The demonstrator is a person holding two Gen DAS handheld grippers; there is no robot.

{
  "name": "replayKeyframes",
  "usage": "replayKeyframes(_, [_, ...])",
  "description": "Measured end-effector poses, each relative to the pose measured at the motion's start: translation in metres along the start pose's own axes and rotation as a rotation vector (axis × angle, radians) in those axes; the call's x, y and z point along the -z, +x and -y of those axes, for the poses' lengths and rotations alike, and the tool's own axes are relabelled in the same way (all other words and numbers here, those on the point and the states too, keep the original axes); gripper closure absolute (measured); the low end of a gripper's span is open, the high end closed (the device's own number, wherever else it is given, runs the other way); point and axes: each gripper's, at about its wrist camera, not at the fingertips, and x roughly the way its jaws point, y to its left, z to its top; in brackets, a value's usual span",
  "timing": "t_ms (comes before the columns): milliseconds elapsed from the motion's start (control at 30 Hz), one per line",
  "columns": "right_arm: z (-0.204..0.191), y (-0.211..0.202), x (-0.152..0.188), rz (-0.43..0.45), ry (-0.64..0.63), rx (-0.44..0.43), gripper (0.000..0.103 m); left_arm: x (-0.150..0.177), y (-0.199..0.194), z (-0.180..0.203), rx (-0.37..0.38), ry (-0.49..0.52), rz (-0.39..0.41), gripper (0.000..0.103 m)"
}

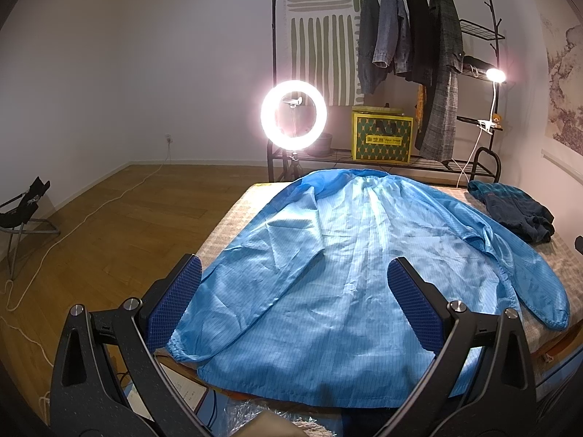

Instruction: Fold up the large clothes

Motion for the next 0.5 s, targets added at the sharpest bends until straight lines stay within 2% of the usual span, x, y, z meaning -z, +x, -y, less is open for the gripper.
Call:
replayKeyframes(267, [-0.005,0.001,-0.001,0.002,0.019,-0.015,0.000,-0.011,0.002,-0.022,-0.026,-0.049,-0.016,0.000])
replayKeyframes(500, [-0.005,0.002,-0.005,0.002,0.057,-0.010,0.000,0.000,0.007,-0.031,-0.063,-0.057,-0.016,0.000])
